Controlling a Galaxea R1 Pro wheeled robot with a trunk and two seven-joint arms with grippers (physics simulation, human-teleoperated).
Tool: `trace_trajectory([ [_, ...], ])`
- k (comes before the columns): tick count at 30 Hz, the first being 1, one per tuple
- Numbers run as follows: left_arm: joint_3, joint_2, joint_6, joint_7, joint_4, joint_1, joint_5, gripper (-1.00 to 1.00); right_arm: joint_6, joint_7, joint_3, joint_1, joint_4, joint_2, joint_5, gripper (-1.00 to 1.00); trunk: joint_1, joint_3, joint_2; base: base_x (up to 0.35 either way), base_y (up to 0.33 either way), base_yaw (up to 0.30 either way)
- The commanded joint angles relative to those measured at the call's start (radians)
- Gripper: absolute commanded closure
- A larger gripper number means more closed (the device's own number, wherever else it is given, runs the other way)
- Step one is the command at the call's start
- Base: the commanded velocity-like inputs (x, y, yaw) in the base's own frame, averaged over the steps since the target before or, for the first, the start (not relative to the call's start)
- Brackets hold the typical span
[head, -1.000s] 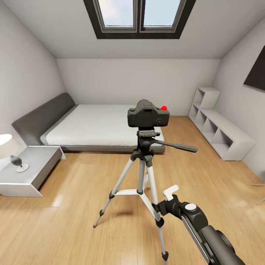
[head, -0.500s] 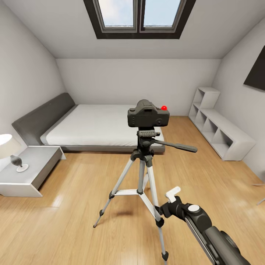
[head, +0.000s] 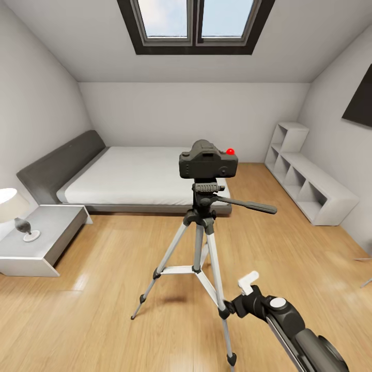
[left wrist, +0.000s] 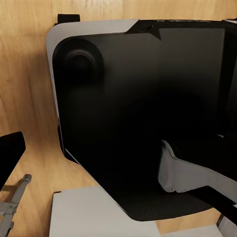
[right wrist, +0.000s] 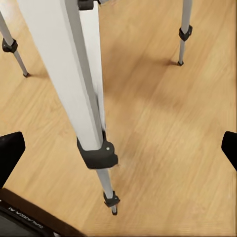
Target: Attach the digital camera to the camera tripod in the bedroom.
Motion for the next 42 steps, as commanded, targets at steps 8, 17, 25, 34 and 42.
trace_trajectory([
  [8,-0.006,0.002,0.005,-0.003,0.0,0.0,0.011,-1.0,-0.002,0.0,0.001,0.031,0.014,-0.026,-0.003,-1.0,0.001,-0.002,-0.002,0.0,0.0,0.0],
  [17,-0.006,0.001,0.005,-0.003,0.0,-0.001,0.009,-1.0,-0.007,-0.01,-0.014,0.056,0.161,-0.034,-0.003,-1.0,0.001,-0.002,-0.002,0.0,0.0,0.0],
  [25,-0.006,0.001,0.005,-0.003,-0.001,0.0,0.008,-1.0,-0.032,-0.015,-0.096,0.059,0.386,-0.04,-0.004,-1.0,0.001,-0.002,-0.002,0.0,0.0,0.0],
  [34,-0.006,0.002,-0.003,-0.003,-0.001,0.0,0.008,-1.0,-0.17,-0.017,-0.198,0.06,0.665,-0.041,-0.003,-1.0,0.001,-0.002,-0.002,0.0,0.0,0.0],
  [42,-0.006,0.001,-0.014,-0.002,-0.001,0.001,0.009,-1.0,-0.383,-0.027,-0.249,0.06,0.953,-0.037,-0.007,-1.0,0.001,-0.002,-0.002,0.0,0.0,0.0],
])
